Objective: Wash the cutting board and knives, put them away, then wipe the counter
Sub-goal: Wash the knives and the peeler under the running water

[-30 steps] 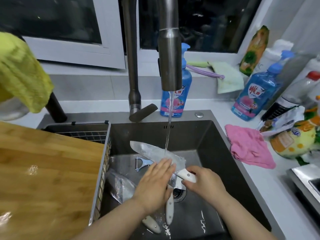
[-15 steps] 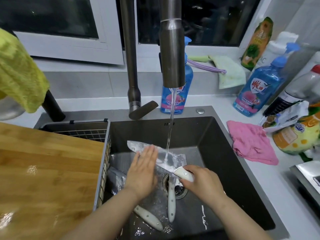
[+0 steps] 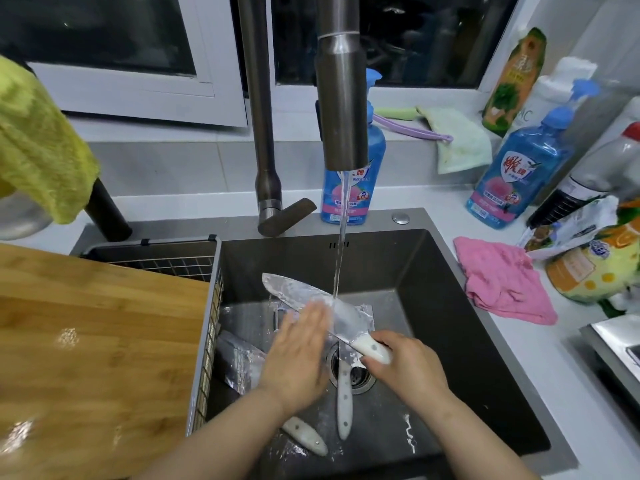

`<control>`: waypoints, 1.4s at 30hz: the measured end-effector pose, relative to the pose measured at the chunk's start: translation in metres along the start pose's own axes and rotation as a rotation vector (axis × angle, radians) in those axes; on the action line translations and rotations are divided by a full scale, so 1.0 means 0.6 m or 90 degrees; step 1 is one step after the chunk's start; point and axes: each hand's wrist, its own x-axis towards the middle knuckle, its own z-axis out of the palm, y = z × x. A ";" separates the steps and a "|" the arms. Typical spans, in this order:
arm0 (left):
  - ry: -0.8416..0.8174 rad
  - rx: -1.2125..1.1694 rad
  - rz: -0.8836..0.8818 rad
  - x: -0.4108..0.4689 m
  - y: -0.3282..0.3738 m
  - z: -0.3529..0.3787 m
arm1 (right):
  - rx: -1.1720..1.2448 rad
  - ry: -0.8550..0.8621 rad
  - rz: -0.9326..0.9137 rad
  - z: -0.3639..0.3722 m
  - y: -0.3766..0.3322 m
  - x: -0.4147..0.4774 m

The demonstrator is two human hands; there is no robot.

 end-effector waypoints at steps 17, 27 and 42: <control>0.053 0.035 -0.084 0.006 -0.033 -0.018 | -0.020 -0.018 0.010 -0.005 0.014 -0.004; 0.003 0.042 0.033 0.007 -0.002 -0.010 | -0.013 -0.015 0.001 0.000 0.011 -0.003; -0.010 0.060 -0.058 0.009 -0.023 -0.018 | 0.120 -0.016 0.087 0.011 0.005 -0.014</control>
